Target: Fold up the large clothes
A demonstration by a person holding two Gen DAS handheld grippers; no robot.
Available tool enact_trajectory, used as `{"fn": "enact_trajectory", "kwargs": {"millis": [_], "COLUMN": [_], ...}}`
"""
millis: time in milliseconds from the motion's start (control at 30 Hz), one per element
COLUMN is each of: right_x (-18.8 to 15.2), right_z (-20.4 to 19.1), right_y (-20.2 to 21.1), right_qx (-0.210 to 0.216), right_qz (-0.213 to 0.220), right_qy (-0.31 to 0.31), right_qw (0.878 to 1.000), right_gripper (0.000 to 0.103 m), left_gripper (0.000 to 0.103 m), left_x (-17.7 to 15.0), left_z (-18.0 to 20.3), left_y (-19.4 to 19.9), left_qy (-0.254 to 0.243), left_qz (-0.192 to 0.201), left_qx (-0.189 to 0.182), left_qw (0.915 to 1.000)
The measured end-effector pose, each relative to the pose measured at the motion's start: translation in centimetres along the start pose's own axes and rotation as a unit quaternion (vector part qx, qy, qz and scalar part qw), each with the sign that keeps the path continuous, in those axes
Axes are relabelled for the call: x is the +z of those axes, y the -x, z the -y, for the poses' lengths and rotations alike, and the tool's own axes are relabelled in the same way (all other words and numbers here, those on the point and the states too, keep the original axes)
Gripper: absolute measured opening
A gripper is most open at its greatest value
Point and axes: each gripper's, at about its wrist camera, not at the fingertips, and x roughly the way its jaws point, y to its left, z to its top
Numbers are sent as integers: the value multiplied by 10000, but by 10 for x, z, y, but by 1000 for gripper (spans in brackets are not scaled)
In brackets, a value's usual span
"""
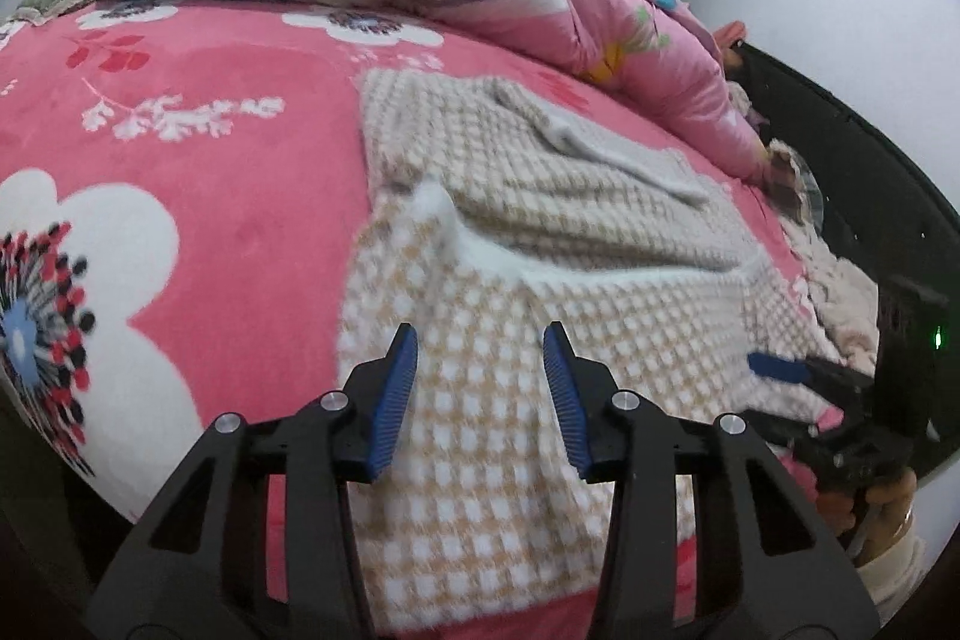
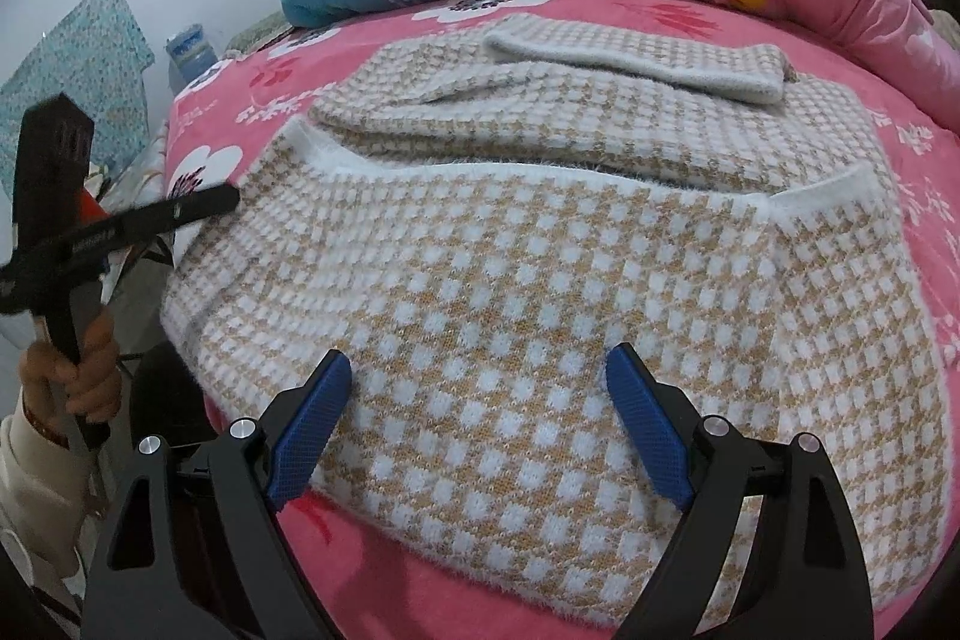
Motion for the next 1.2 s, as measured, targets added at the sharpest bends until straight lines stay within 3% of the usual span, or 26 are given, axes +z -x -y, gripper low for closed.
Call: {"fn": "enact_trajectory", "kwargs": {"millis": [133,233,467,700,1033,1200], "right_x": [1,2,2,1,1,1], "right_z": [-1,-2,-2,-3,-3,-3], "right_y": [-2,-3,-4,-5,-6,-6], "right_qx": [-5,-19,-39,-64,-59,-69], "right_qz": [-31,-44,-57,-64,-67,-71], "right_qy": [31,45,63,43,31,36], "right_qw": [10000,10000,10000,10000,10000,9999], "right_gripper": [86,87,87,87,87,87], "left_gripper": [47,48,48,48,48,48], "left_x": [20,31,34,30,20,7], "left_z": [-5,-17,-30,-41,-22,-2], "left_y": [-8,-33,-47,-58,-51,-47], "left_qy": [-139,-114,74,386,-140,-533], "left_qz": [63,-277,-570,-856,-1285,-1243], "left_qx": [138,148,-799,-951,-430,303], "left_qw": [9998,9994,9951,9910,9907,9903]}}
